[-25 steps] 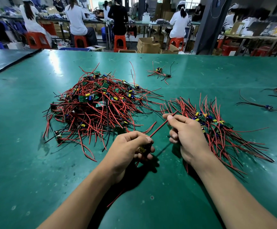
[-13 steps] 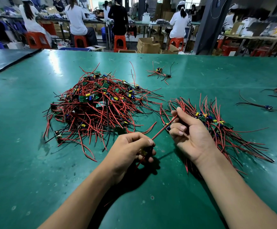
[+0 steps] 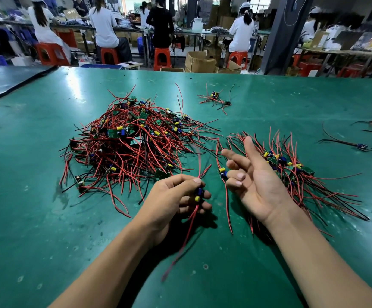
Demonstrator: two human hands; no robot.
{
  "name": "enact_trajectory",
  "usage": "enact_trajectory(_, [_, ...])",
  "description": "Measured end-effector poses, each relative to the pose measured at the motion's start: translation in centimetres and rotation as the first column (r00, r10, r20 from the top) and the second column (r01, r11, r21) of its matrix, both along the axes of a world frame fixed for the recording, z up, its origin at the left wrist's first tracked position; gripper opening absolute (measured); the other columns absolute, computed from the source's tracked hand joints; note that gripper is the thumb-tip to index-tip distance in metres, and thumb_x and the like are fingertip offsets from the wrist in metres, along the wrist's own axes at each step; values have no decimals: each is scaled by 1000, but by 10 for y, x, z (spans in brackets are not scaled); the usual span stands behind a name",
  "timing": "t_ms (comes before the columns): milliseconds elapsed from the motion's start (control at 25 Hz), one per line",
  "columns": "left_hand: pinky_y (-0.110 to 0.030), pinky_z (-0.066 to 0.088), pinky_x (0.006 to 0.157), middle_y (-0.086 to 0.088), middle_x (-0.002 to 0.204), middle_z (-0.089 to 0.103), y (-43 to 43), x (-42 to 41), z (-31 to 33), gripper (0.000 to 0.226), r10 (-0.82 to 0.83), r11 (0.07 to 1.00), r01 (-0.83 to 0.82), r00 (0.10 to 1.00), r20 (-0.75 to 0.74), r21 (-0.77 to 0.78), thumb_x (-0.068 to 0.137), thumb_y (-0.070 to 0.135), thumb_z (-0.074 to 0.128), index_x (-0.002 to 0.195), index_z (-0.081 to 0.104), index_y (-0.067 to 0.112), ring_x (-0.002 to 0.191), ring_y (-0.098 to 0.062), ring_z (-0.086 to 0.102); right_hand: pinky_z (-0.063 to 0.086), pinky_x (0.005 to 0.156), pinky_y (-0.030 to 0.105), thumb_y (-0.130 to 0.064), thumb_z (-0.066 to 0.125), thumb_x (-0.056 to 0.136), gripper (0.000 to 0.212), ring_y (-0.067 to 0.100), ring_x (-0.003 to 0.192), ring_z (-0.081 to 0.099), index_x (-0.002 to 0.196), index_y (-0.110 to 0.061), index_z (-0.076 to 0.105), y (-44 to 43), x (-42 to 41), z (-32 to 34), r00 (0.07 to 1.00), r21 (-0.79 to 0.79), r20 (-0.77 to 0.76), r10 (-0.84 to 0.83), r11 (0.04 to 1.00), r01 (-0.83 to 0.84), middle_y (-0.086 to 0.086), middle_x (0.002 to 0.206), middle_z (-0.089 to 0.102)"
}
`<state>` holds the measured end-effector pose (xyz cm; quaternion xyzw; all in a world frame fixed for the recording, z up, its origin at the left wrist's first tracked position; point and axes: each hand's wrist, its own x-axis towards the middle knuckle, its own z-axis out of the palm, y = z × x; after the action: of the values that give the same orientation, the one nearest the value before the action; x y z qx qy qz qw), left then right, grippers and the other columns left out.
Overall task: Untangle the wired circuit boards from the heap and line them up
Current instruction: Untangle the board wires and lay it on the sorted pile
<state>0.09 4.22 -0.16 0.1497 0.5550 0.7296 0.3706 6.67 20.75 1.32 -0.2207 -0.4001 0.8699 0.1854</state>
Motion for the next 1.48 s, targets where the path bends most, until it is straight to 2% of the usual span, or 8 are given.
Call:
enact_trajectory(200, [-33,59,77,-21,104,73,-3,-9,4,25,-12,982,-4,997,83,189,83,15,63,104,66,2,90,-29,74,35,41,20,-25,58,100,24,7,45,43,103,-5,71,-8,-2,-17,993,374,118,29,925,-72,3,74,56])
enact_trajectory(320, [-32,60,79,-20,111,71,-5,-11,9,28,10,954,-39,995,96,298,77,9,66,104,63,6,97,-28,72,43,51,24,-9,68,93,11,8,53,51,102,-13,74,-11,2,-22,989,739,126,83,657,-150,1,77,66])
enact_trajectory(400, [-27,58,73,-12,112,73,-6,-11,10,27,73,954,-76,997,21,289,76,15,68,102,63,12,93,-22,72,46,62,24,-18,78,85,14,7,64,58,99,-19,77,-18,2,-24,980,847,127,156,498,-189,-2,77,71])
enact_trajectory(640, [-26,44,67,-5,109,74,-10,-12,13,29,184,956,-170,982,-35,240,75,21,71,104,65,19,83,-12,67,45,51,18,-54,82,74,40,8,57,56,100,-24,77,-28,3,-17,985,663,-11,174,739,-123,0,80,72])
enact_trajectory(840, [-22,55,68,-4,110,73,-7,-5,9,36,137,958,-119,989,-52,262,69,12,74,105,72,19,97,-22,71,38,42,20,-37,67,83,24,9,41,45,77,-15,76,-29,-3,-8,979,291,-136,155,950,-110,2,71,62])
enact_trajectory(1000, [-26,59,69,-10,107,74,-5,-5,9,35,42,960,-44,999,12,276,78,8,65,112,70,16,79,-23,73,32,38,17,-30,64,85,24,5,40,39,78,-8,71,-18,5,1,925,-32,-219,309,946,-324,-1,64,54])
enact_trajectory(1200, [-28,58,57,-12,85,73,-4,1,11,29,-178,981,168,978,110,99,80,38,66,91,75,14,62,-21,69,23,46,20,-29,73,80,17,1,38,41,78,-14,67,-18,9,-4,895,150,-3,445,885,-440,-7,62,56])
enact_trajectory(1480, [-30,59,63,-21,91,73,-3,0,-2,14,-98,990,89,992,81,106,66,21,80,77,73,15,71,-26,73,50,49,22,-32,81,73,29,5,47,46,89,-12,70,-18,7,-8,913,271,112,391,872,-407,-1,69,62])
